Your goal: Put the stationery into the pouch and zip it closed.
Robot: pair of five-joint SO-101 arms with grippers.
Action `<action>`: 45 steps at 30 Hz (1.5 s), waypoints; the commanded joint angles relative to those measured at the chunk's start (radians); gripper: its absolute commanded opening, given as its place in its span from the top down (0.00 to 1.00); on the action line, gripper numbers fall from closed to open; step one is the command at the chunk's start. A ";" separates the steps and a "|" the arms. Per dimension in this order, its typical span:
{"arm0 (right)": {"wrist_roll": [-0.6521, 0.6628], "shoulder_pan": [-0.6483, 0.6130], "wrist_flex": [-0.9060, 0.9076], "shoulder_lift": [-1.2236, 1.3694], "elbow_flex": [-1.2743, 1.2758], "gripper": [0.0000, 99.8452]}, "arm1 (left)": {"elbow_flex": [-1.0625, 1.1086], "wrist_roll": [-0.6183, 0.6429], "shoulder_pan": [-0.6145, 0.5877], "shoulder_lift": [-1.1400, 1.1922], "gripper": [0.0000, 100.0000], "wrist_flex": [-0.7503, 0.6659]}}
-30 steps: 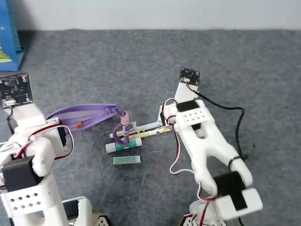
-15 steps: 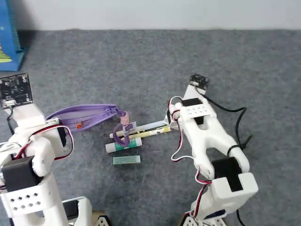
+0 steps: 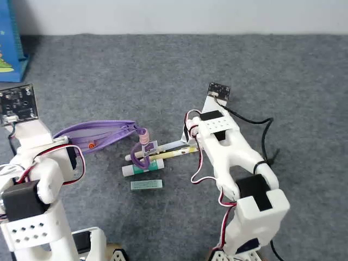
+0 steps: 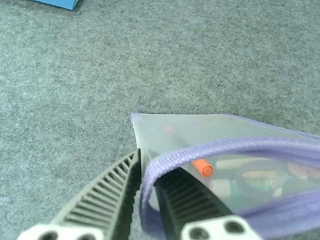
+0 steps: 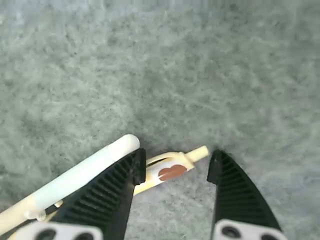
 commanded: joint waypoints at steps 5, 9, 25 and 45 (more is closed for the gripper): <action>-0.011 0.022 -0.007 0.044 -0.037 0.94 | -0.031 -0.008 -0.002 0.000 0.99 -0.002; -0.006 0.074 0.016 0.033 -0.041 0.96 | -0.031 -0.008 -0.002 0.000 0.99 -0.002; 0.218 0.151 0.223 -0.519 -0.037 0.99 | -0.031 -0.008 0.069 0.003 0.99 0.002; 0.446 -0.234 0.173 -1.287 -0.037 0.99 | -0.031 0.034 0.158 0.009 0.99 -0.002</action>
